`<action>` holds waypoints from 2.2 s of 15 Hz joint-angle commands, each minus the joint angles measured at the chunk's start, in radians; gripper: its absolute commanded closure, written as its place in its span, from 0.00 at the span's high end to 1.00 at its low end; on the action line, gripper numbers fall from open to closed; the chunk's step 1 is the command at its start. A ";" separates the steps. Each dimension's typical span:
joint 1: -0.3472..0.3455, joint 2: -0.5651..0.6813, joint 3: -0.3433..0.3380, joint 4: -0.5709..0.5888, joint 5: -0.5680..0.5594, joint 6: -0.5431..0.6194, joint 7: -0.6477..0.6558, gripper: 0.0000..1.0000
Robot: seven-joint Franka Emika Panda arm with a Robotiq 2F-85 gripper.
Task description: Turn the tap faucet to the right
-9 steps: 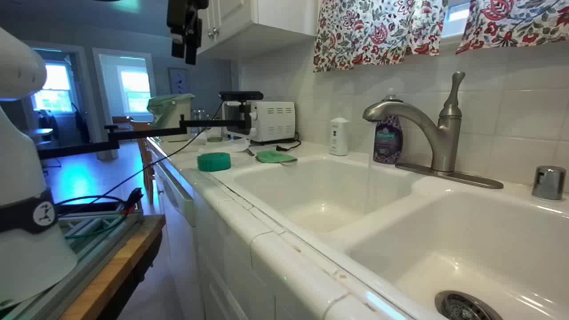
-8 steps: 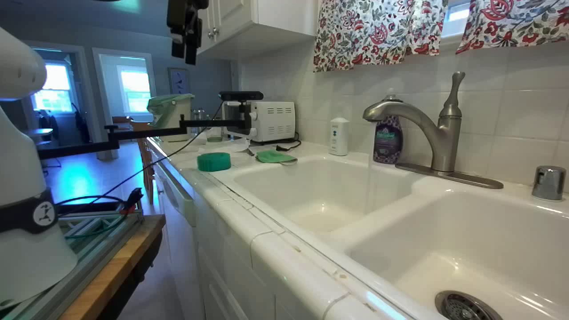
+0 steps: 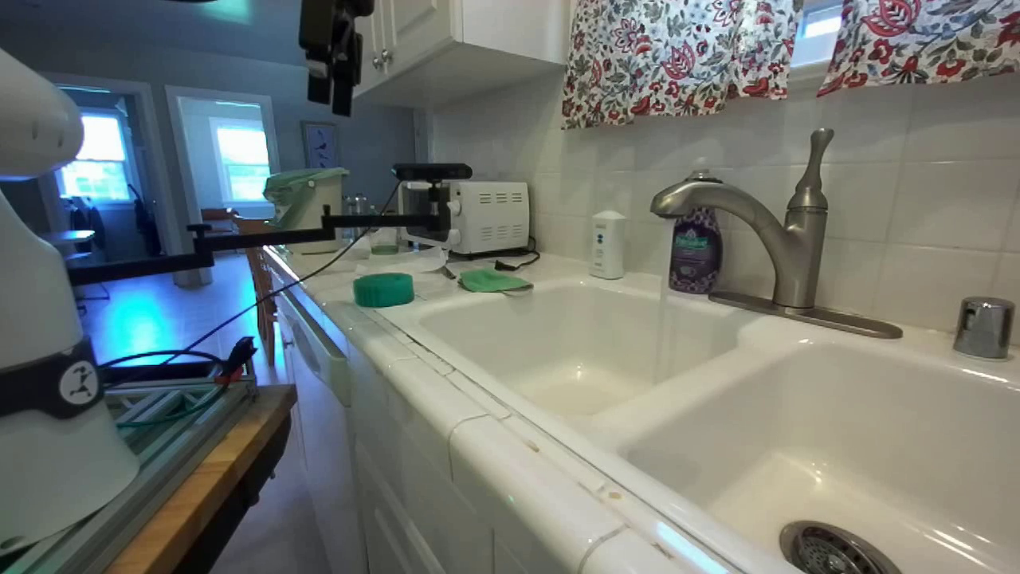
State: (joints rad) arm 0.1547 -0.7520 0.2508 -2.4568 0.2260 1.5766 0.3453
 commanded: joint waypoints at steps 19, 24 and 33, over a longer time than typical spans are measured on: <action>-0.093 0.423 -0.112 0.252 -0.200 0.320 -0.220 1.00; -0.094 0.562 -0.135 0.393 -0.241 0.366 -0.339 1.00; -0.089 0.768 -0.151 0.631 -0.257 0.423 -0.344 1.00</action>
State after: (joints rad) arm 0.0526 -0.0494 0.1051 -1.9101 -0.0357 2.0151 0.0159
